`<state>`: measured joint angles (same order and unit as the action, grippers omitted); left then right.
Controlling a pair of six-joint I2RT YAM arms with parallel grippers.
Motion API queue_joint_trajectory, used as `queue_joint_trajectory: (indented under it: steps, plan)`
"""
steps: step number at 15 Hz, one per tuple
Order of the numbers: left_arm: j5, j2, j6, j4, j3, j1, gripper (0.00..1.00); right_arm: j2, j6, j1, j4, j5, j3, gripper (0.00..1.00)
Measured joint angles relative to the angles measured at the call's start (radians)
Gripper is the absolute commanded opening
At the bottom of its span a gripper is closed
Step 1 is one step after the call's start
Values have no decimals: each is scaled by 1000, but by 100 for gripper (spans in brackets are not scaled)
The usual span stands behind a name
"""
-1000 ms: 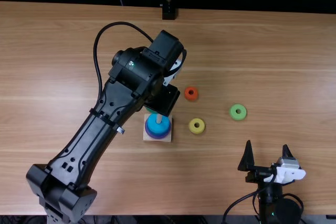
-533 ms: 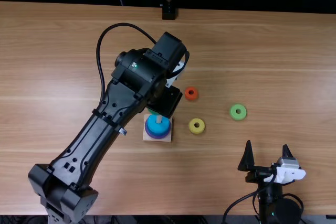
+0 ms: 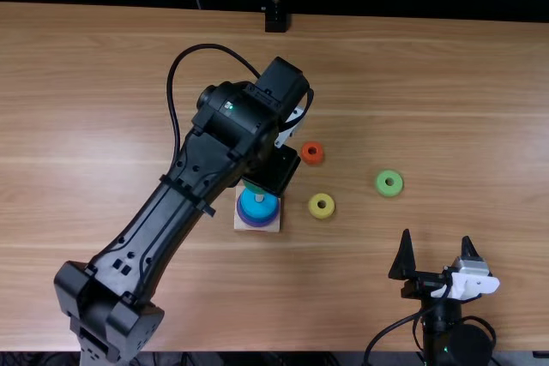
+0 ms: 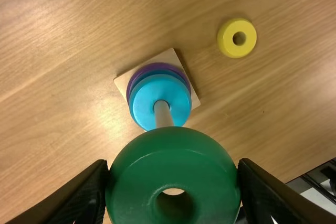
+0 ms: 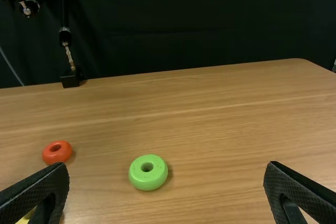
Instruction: Build the Hanoi tower: stack the rings onto the peg from bottom to top in this color order: purple, dark blue, light blue, dark green, light green, yellow, orange.
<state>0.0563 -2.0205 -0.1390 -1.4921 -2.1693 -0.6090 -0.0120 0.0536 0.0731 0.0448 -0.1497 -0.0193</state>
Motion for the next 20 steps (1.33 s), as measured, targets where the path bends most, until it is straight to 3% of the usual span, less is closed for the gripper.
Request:
queue_joint_trajectory:
  steps: [4, 5, 6, 7, 8, 10, 14, 17, 20]
  plan:
    - [5, 0, 0, 11, 51, 0, 0, 0, 0, 0, 0, 0, 0, 100]
    - [10, 0, 0, 14, 56, 0, 11, 0, 0, 0, 0, 0, 0, 100]
    - [16, 0, 0, 14, 58, 0, 47, 0, 0, 0, 0, 0, 0, 100]
    - [25, 0, 1, 13, 58, 0, 94, 0, 0, 0, 0, 0, 0, 100]
    - [37, 0, 0, 11, 58, 0, 100, 0, 0, 0, 0, 0, 0, 100]
    - [57, 0, 0, 15, 69, 0, 100, 0, 0, 0, -1, 0, 0, 100]
    - [69, 0, 0, 64, 90, 27, 100, 0, 0, 0, 0, 0, 0, 100]
    - [73, 14, 0, 232, 90, 93, 100, 0, 0, 0, 0, 0, 0, 100]
    - [71, 183, 0, 348, 133, 204, 100, 0, 0, 0, -1, 0, 0, 100]
